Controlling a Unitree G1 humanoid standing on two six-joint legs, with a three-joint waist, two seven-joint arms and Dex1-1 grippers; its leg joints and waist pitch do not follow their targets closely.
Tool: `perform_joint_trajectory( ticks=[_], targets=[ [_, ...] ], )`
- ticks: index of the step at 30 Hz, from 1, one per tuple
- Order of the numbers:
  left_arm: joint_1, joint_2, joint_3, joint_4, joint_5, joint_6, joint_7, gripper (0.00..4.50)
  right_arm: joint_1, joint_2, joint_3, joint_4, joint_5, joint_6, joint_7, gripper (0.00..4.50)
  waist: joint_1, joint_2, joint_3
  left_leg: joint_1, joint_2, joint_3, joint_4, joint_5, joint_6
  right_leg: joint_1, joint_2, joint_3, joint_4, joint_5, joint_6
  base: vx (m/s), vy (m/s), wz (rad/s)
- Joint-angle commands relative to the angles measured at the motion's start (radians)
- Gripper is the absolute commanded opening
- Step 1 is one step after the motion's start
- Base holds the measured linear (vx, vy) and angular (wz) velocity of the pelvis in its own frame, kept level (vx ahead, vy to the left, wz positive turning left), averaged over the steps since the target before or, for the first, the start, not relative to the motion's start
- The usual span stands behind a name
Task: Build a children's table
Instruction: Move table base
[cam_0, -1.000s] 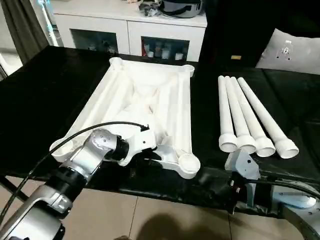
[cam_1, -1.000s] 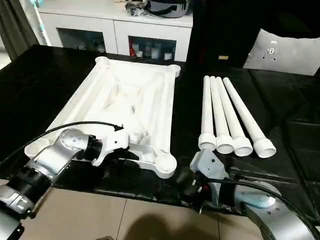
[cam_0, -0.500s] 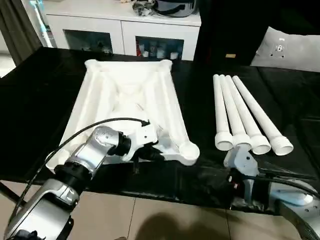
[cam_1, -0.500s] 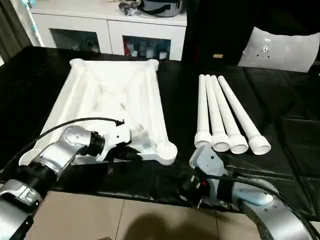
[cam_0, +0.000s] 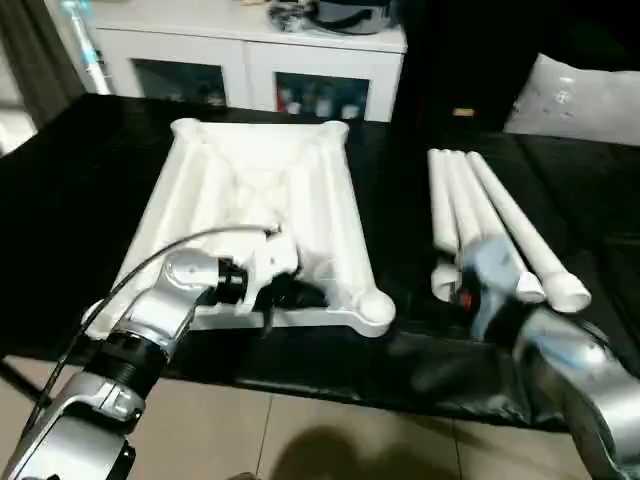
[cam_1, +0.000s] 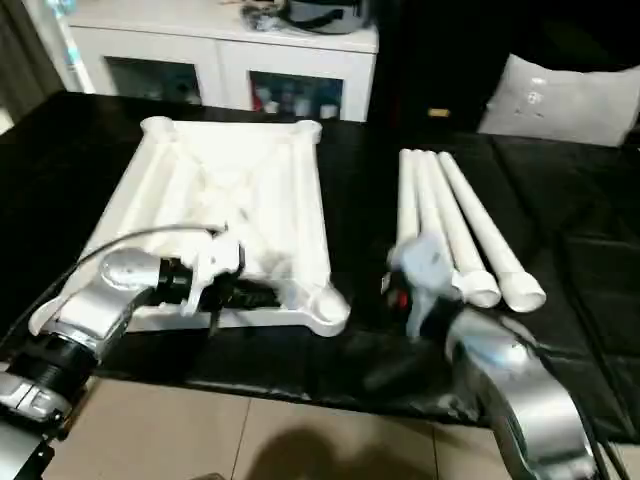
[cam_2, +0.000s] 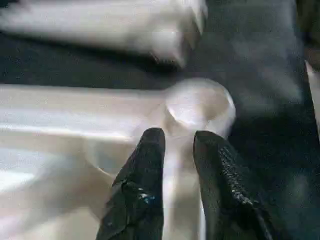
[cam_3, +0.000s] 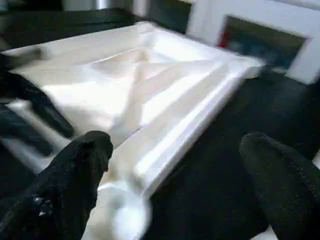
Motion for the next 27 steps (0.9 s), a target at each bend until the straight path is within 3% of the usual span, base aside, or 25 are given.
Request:
perform_joint_trajectory(
  ticks=[1,4,8,10,12,15,17,18,20,21,24,25,26,27],
  targets=[
    [0.044,-0.01,0.066,-0.111,-0.054,0.052,0.06,0.98,-0.038,0.023,-0.014,0.014,-0.009,0.09,-0.064,4.5,0.001,-0.002,-0.056,0.03,0.083,-0.026,-0.068,-0.148,0.02,0.015,-0.122,0.053,-0.076,0.027,-0.262,0.0,0.0,0.0],
    [0.119,-0.034,0.127,-0.237,-0.086,0.106,0.164,0.98,-0.075,0.053,-0.004,0.019,-0.038,0.198,-0.133,4.5,-0.001,0.001,-0.056,0.027,0.083,-0.025,-0.069,-0.116,0.025,0.015,-0.117,0.053,-0.073,0.076,-0.253,0.0,0.0,0.0],
    [0.263,-0.136,0.226,-0.444,-0.084,0.216,0.432,0.98,-0.05,0.084,0.021,-0.016,-0.098,0.121,-0.187,4.5,0.005,-0.005,-0.053,0.027,0.086,-0.021,-0.069,-0.147,0.005,0.015,-0.119,0.056,-0.08,0.032,-0.223,0.0,0.0,0.0],
    [0.293,-0.158,0.241,-0.485,-0.078,0.233,0.479,0.98,-0.042,0.09,0.024,-0.027,-0.105,0.118,-0.201,4.5,0.004,-0.005,-0.049,0.027,0.085,-0.021,-0.072,-0.158,0.004,0.013,-0.116,0.057,-0.085,0.014,-0.213,0.0,0.0,0.0],
    [0.38,-0.203,0.262,-0.595,-0.042,0.28,0.58,0.98,-0.019,0.125,0.021,-0.06,-0.114,0.072,-0.24,4.5,0.001,-0.012,-0.045,0.024,0.085,-0.021,-0.074,-0.18,-0.004,0.012,-0.117,0.059,-0.091,-0.04,-0.193,0.0,0.0,0.0],
    [0.443,-0.229,0.263,-0.682,-0.028,0.316,0.643,0.98,-0.003,0.15,0.021,-0.081,-0.137,0.022,-0.275,4.5,-0.001,-0.013,-0.041,0.026,0.082,-0.02,-0.077,-0.213,-0.019,0.005,-0.112,0.061,-0.097,-0.11,-0.156,0.0,0.0,0.0],
    [0.493,-0.24,0.243,-0.753,0.002,0.335,0.694,0.98,0.013,0.184,0.01,-0.082,-0.167,-0.057,-0.324,4.5,-0.007,-0.015,-0.037,0.034,0.089,-0.027,-0.085,-0.244,-0.046,-0.004,-0.098,0.055,-0.097,-0.137,-0.135,0.0,0.0,0.0],
    [0.507,-0.246,0.237,-0.768,0.013,0.338,0.718,0.98,0.024,0.195,0.009,-0.076,-0.184,-0.118,-0.34,4.5,-0.018,-0.015,-0.034,0.041,0.1,-0.037,-0.094,-0.287,-0.076,-0.011,-0.078,0.047,-0.096,-0.109,-0.109,0.0,0.0,0.0],
    [0.512,-0.259,0.247,-0.772,0.01,0.347,0.744,0.98,0.038,0.185,0.023,-0.069,-0.216,-0.179,-0.349,4.5,-0.019,-0.013,-0.034,0.041,0.095,-0.036,-0.092,-0.309,-0.085,-0.01,-0.08,0.048,-0.096,-0.102,-0.1,0.0,0.0,0.0],
    [0.514,-0.268,0.255,-0.776,0.002,0.359,0.759,0.98,0.047,0.178,0.031,-0.065,-0.238,-0.211,-0.357,4.5,-0.023,-0.021,-0.028,0.035,0.081,-0.029,-0.088,-0.325,-0.091,-0.01,-0.08,0.05,-0.104,-0.148,-0.081,0.0,0.0,0.0],
    [0.518,-0.261,0.26,-0.786,0.003,0.366,0.762,0.98,0.072,0.19,0.026,-0.059,-0.24,-0.261,-0.36,4.5,-0.023,-0.029,-0.027,0.023,0.069,-0.021,-0.08,-0.304,-0.073,-0.009,-0.1,0.065,-0.112,-0.201,-0.05,0.0,0.0,0.0],
    [0.526,-0.242,0.256,-0.807,0.005,0.369,0.747,0.98,0.094,0.202,0.012,-0.053,-0.245,-0.293,-0.377,4.5,-0.021,-0.034,-0.023,0.016,0.068,-0.02,-0.079,-0.274,-0.054,-0.008,-0.105,0.071,-0.113,-0.188,-0.048,0.0,0.0,0.0],
    [0.531,-0.236,0.252,-0.821,0.006,0.377,0.747,0.98,0.102,0.208,0.009,-0.048,-0.253,-0.313,-0.385,4.5,-0.022,-0.035,-0.028,0.011,0.069,-0.022,-0.078,-0.239,-0.046,-0.002,-0.105,0.069,-0.105,-0.145,-0.049,0.0,0.0,0.0],
    [0.537,-0.226,0.249,-0.838,-0.001,0.386,0.737,0.98,0.11,0.215,0.003,-0.047,-0.249,-0.332,-0.384,4.5,-0.024,-0.026,-0.029,0.014,0.072,-0.022,-0.076,-0.169,-0.023,-0.007,-0.093,0.063,-0.092,0.019,-0.063,0.0,0.0,0.0]
  ],
)
